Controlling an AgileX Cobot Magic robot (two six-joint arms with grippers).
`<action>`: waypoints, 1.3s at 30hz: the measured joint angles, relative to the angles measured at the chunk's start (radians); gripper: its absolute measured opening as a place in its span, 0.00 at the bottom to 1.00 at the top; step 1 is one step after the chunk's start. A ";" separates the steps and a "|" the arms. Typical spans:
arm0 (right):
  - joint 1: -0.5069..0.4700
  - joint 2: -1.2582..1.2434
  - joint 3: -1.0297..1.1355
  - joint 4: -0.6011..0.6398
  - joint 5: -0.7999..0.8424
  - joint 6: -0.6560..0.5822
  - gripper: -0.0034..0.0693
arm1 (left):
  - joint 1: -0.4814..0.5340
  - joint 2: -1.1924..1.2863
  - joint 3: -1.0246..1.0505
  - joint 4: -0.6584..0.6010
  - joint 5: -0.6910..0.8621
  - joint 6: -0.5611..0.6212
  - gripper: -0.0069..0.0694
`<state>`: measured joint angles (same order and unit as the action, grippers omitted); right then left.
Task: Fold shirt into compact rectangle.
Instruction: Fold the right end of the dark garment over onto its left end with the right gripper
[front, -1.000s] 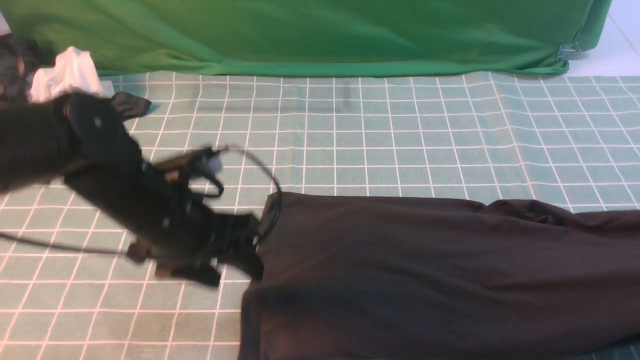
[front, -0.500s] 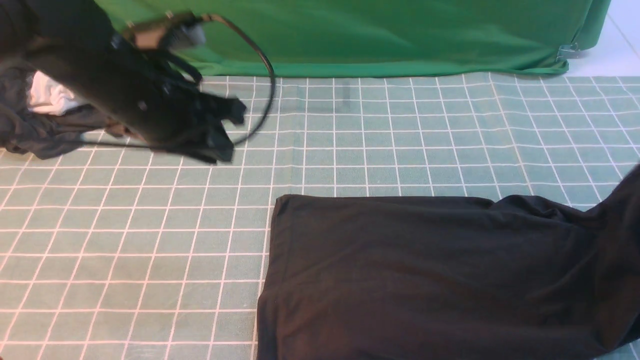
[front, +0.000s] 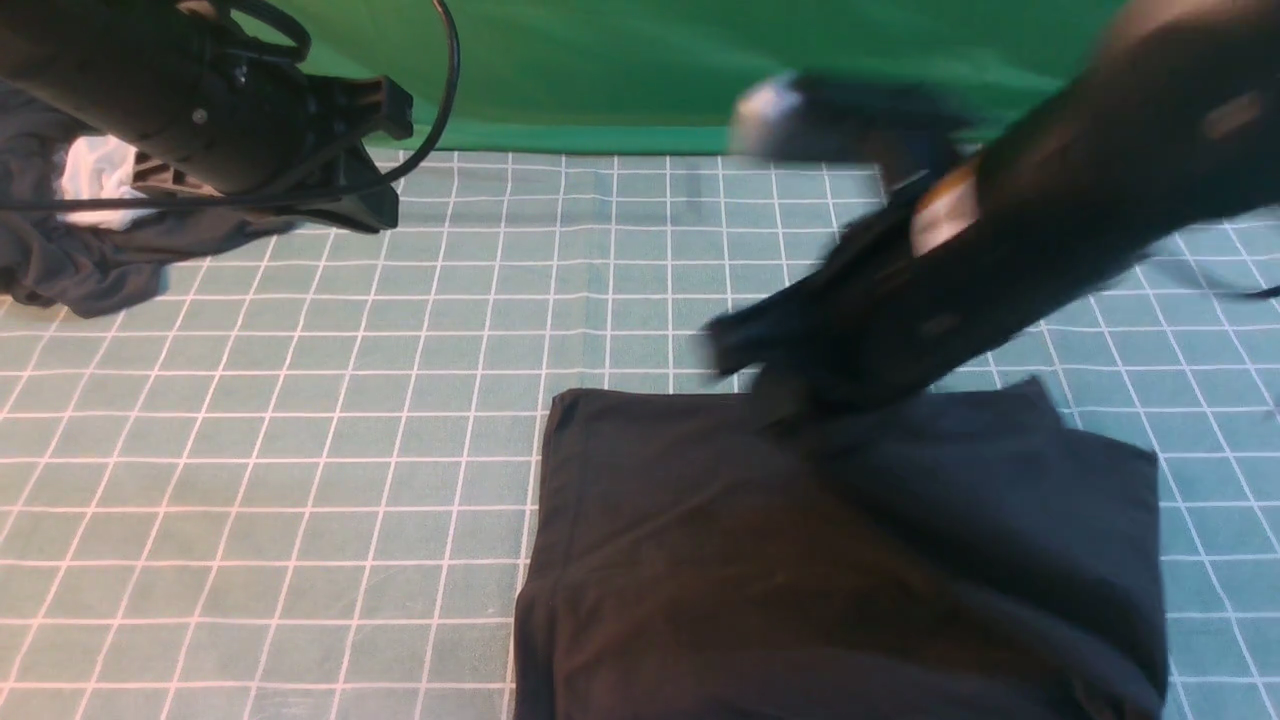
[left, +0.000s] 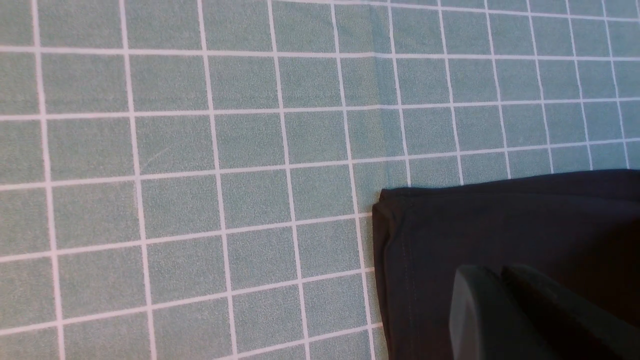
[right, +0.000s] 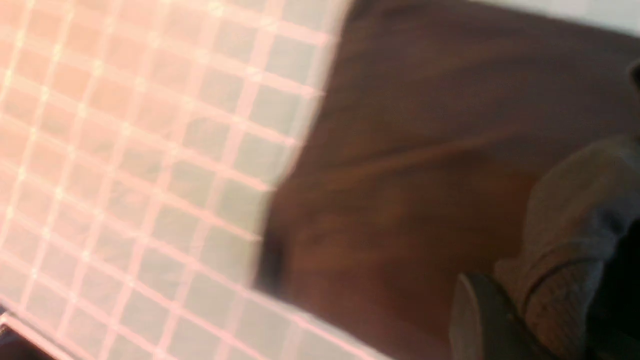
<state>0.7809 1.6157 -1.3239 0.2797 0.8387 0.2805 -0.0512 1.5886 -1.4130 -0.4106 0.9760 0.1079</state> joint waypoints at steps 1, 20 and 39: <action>0.029 0.028 0.000 0.004 -0.030 0.004 0.09 | 0.001 0.000 0.000 0.000 0.003 0.000 0.11; 0.144 0.217 -0.046 0.008 -0.167 -0.007 0.71 | 0.001 0.000 0.000 0.040 0.011 0.000 0.11; 0.057 0.320 -0.052 -0.065 -0.068 -0.129 0.08 | 0.001 0.000 0.000 0.044 0.015 0.000 0.11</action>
<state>0.8378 1.9357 -1.3763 0.2143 0.7711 0.1519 -0.0505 1.5886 -1.4130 -0.3668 0.9912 0.1079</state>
